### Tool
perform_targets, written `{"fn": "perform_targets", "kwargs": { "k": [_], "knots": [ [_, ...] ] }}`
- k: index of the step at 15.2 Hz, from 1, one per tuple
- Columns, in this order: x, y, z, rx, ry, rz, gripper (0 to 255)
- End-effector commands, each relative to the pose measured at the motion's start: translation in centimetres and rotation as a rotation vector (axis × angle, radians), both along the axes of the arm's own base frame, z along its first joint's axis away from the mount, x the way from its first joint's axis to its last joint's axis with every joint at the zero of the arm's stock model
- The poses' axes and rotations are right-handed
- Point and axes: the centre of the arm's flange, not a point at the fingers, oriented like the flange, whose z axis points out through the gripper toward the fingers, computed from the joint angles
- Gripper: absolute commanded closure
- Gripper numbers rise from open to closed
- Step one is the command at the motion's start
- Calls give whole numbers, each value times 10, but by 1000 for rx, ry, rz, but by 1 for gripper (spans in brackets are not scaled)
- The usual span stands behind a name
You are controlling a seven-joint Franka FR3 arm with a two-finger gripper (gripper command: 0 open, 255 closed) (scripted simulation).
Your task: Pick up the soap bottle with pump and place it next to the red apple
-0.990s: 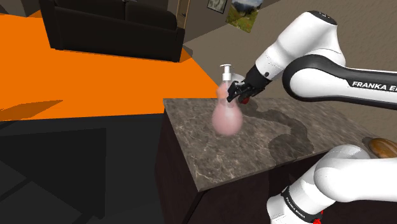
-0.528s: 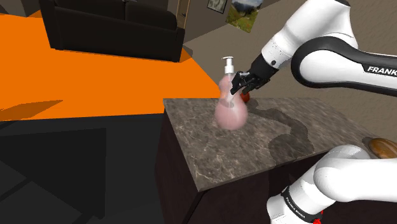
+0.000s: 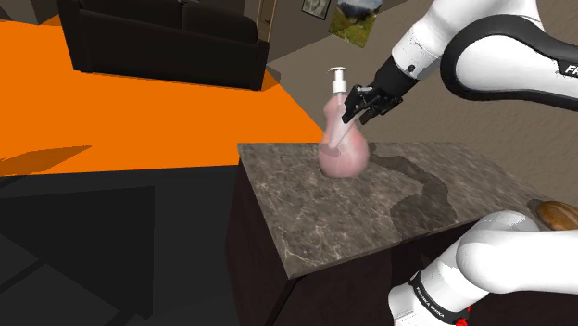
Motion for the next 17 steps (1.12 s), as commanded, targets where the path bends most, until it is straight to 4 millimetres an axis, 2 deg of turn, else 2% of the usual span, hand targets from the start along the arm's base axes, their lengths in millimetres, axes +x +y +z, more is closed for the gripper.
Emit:
{"fn": "perform_targets", "kwargs": {
  "k": [1, 17],
  "knots": [
    [0, 0, 12, 0, -1, 0, 255],
    [0, 0, 96, 0, -1, 0, 255]
  ]
}}
